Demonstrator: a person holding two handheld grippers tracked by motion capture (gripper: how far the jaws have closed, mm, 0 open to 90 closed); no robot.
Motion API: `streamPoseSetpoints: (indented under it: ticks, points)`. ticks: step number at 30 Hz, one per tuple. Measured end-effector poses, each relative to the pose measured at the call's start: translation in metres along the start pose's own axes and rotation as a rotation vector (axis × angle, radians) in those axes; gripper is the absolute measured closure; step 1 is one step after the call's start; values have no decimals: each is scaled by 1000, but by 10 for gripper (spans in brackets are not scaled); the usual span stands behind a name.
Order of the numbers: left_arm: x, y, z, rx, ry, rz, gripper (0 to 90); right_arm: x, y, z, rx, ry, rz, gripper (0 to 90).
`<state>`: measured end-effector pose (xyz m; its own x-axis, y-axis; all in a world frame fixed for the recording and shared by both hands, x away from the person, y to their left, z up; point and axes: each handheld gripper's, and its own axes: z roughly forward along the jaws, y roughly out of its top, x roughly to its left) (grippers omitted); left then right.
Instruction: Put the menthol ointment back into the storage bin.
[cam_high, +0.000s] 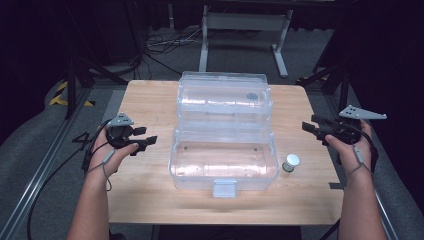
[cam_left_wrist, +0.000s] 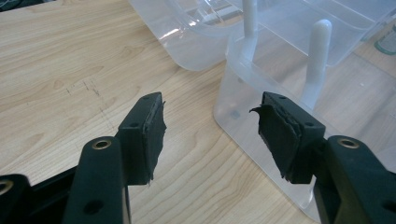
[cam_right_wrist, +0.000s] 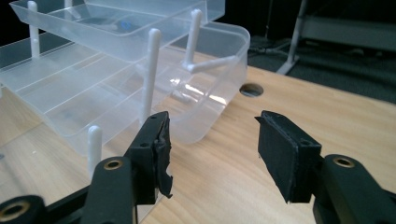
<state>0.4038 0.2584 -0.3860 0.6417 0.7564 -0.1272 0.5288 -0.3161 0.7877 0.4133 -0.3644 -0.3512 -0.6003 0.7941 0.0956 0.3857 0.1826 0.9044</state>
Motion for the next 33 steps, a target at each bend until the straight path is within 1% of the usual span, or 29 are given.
streamPoseSetpoints:
  ticks: [2,3,5,6,7,8,10,11,12,13,15,17,18,19,20,21,22,23,24,25,27,33]
  points:
    - [0,-1,0,0,5,-8,415,0,-1,-1,7,0,37,419]
    - [0,-1,0,3,7,-8,415,-1,0,-2,11,1,39,416]
    - [0,-3,1,12,10,-16,415,-1,0,-2,26,-16,29,366]
    - [0,-3,1,15,14,-11,415,-2,1,-2,37,-23,29,326]
    - [0,-4,2,20,15,-17,414,-1,0,-2,41,-26,34,291]
    - [0,-4,2,23,14,-16,414,-1,0,-1,47,-23,35,238]
    - [0,-5,4,26,13,-18,414,1,1,0,65,-13,35,193]
    - [1,-5,4,29,14,-19,414,2,1,0,71,-18,29,187]
    - [1,-4,4,30,17,-19,413,4,1,0,74,-42,9,193]
    - [1,-4,4,30,17,-19,413,6,2,0,78,-53,-5,204]
    - [1,-4,5,30,13,-16,412,8,2,0,84,-62,-27,233]
    - [1,-4,5,31,13,-16,411,9,3,0,86,-54,-47,263]
    - [1,-4,6,33,12,-18,411,10,3,0,85,-43,-49,278]
    - [1,-4,6,34,12,-15,411,10,3,0,85,-43,-49,278]
    - [1,-4,5,35,12,-18,411,11,2,0,85,-16,-48,309]
    - [1,-4,5,33,14,-12,412,11,2,0,91,-7,-52,337]
    - [1,-4,5,33,14,-14,411,10,2,-1,102,8,-65,353]
    - [1,-4,5,32,14,-16,411,10,2,-1,102,8,-65,353]
    - [1,-4,5,33,12,-14,411,10,2,-1,109,15,-71,369]
    - [1,-4,5,33,10,-16,410,10,2,-3,143,26,-97,407]
    - [1,-4,6,40,8,-14,410,10,2,-6,166,19,-106,425]
    - [0,-4,7,41,6,-13,409,11,3,-10,169,32,-95,462]
